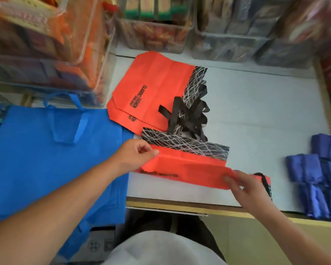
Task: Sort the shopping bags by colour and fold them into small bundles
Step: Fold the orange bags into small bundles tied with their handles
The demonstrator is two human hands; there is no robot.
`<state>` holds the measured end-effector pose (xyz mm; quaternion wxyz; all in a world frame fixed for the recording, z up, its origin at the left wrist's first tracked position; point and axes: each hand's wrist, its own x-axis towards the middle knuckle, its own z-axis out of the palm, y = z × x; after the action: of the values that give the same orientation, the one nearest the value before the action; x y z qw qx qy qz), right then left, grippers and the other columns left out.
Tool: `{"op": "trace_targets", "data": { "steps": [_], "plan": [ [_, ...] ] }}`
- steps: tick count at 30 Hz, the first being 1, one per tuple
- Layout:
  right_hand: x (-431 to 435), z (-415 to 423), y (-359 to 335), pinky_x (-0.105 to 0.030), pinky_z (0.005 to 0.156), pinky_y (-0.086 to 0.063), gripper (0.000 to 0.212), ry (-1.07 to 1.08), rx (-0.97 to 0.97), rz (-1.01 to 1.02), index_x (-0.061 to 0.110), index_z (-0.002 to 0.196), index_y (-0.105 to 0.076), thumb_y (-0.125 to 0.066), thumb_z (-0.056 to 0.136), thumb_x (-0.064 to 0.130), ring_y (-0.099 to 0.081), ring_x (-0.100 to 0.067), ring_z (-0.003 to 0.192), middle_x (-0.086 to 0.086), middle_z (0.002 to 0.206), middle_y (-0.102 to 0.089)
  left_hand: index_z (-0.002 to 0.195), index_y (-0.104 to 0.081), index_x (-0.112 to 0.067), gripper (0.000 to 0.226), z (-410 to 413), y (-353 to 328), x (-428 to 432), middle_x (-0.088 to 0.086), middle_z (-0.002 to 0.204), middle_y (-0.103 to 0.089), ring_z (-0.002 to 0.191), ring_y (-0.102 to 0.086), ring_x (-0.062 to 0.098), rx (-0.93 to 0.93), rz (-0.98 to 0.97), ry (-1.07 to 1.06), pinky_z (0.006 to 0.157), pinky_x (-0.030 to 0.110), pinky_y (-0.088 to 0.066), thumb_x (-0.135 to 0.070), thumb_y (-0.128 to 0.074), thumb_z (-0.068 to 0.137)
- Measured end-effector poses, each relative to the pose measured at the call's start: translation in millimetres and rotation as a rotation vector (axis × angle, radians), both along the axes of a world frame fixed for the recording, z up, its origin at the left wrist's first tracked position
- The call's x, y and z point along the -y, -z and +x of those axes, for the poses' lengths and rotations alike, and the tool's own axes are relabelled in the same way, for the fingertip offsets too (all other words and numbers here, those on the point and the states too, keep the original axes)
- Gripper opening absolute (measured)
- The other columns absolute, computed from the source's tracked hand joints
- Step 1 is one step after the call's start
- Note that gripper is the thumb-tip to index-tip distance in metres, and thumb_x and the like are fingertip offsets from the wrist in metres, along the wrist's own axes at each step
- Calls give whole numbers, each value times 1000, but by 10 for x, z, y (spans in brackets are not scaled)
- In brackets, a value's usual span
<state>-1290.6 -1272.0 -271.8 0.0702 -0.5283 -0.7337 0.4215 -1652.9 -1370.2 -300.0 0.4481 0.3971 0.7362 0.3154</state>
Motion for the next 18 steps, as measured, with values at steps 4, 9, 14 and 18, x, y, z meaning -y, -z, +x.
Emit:
{"op": "trace_targets", "data": {
  "steps": [4, 9, 14, 18],
  "plan": [
    [-196, -203, 31, -36, 77, -47, 21, 230, 15, -222, 23, 96, -66, -61, 99, 44, -62, -18, 88, 4, 93, -68, 86, -70, -8, 55, 78, -60, -47, 6, 78, -73, 65, -62, 14, -14, -126, -295, 64, 32, -50, -57, -48, 101],
    [-285, -354, 425, -44, 87, -52, 31, 325, 199, -166, 12, 101, -65, -64, 96, 42, -61, -28, 94, -7, 104, -66, 93, -65, -17, 28, 214, -78, 113, -1, 100, -64, 98, -60, 23, -571, 253, -182, 85, 39, -49, -39, -49, 99],
    [-359, -436, 575, -35, 90, -44, 30, 394, 257, -97, 14, 112, -64, -68, 92, 36, -53, -21, 97, -1, 118, -56, 126, -69, -22, 47, 664, 167, 382, 1, 149, -56, 142, -45, 20, -650, 219, 488, 121, 46, -30, -49, -37, 104],
    [-294, -418, 593, -49, 103, -43, 45, 255, 350, 82, 12, 136, -53, -59, 92, 19, -48, -37, 130, -15, 145, -46, 160, -26, -34, 71, 662, 444, 476, -15, 169, -3, 155, 8, 5, -599, -149, 622, 127, 43, 5, -68, -13, 98]
  ]
}}
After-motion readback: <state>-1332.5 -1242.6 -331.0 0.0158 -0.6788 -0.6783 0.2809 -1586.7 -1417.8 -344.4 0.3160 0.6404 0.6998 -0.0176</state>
